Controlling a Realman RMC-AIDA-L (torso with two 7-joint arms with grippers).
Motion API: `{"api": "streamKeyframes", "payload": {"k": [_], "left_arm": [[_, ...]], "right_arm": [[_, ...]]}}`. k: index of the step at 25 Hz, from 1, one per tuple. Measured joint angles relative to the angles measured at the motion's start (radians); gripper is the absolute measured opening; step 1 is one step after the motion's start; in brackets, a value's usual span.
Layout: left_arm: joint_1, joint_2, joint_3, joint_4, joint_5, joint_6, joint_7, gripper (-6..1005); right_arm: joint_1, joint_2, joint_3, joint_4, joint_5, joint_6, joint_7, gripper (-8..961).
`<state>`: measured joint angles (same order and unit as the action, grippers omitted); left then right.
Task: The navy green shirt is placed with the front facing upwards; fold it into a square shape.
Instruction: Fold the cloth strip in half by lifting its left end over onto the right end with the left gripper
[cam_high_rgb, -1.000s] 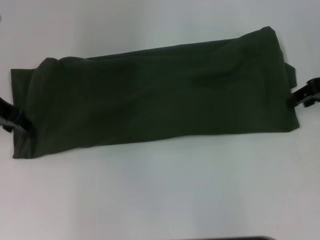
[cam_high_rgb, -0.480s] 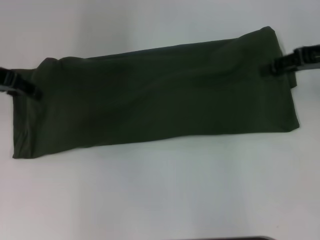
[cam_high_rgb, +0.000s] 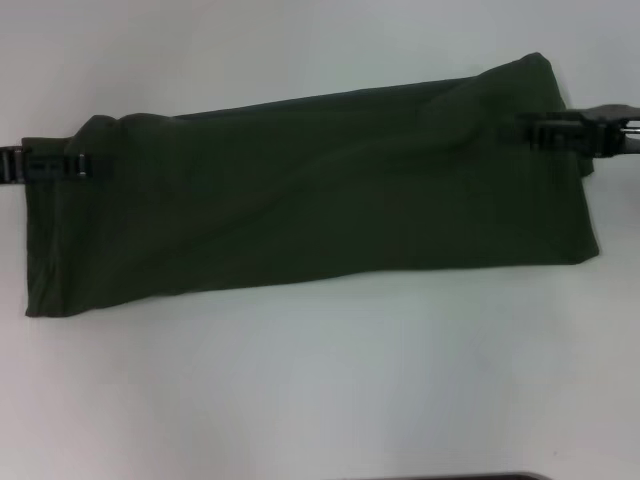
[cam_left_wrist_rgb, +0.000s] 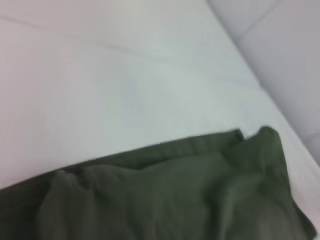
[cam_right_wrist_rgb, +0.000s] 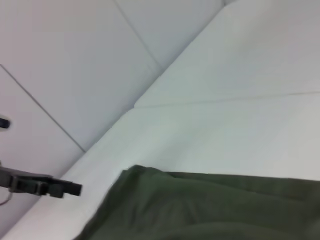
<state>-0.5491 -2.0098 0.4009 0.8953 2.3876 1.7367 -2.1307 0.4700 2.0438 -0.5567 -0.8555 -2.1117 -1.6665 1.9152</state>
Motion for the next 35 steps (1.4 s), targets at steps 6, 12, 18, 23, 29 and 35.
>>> {"api": "streamKeyframes", "payload": {"k": [6, 12, 18, 23, 29, 35], "left_arm": [[0.013, -0.015, 0.009, -0.014, 0.0, -0.131, -0.038, 645], [-0.001, 0.012, 0.108, -0.03, 0.086, -0.191, -0.161, 643], [-0.032, 0.059, 0.115, -0.069, 0.157, -0.131, -0.315, 643], [-0.057, 0.107, 0.096, -0.133, 0.191, -0.134, -0.418, 643], [-0.087, 0.124, 0.101, -0.17, 0.254, -0.166, -0.456, 643], [-0.098, 0.123, 0.11, -0.172, 0.305, -0.205, -0.469, 643]], "right_arm": [[-0.011, -0.004, -0.007, 0.022, -0.009, 0.064, -0.016, 520], [-0.011, 0.001, -0.01, 0.029, -0.009, 0.099, -0.027, 520], [-0.017, 0.002, -0.002, 0.036, -0.007, 0.108, -0.027, 520], [-0.02, -0.002, -0.002, 0.036, -0.006, 0.132, -0.028, 520], [-0.02, 0.0, -0.009, 0.036, -0.007, 0.147, -0.039, 521], [-0.018, 0.001, -0.009, 0.036, -0.007, 0.15, -0.04, 521]]}}
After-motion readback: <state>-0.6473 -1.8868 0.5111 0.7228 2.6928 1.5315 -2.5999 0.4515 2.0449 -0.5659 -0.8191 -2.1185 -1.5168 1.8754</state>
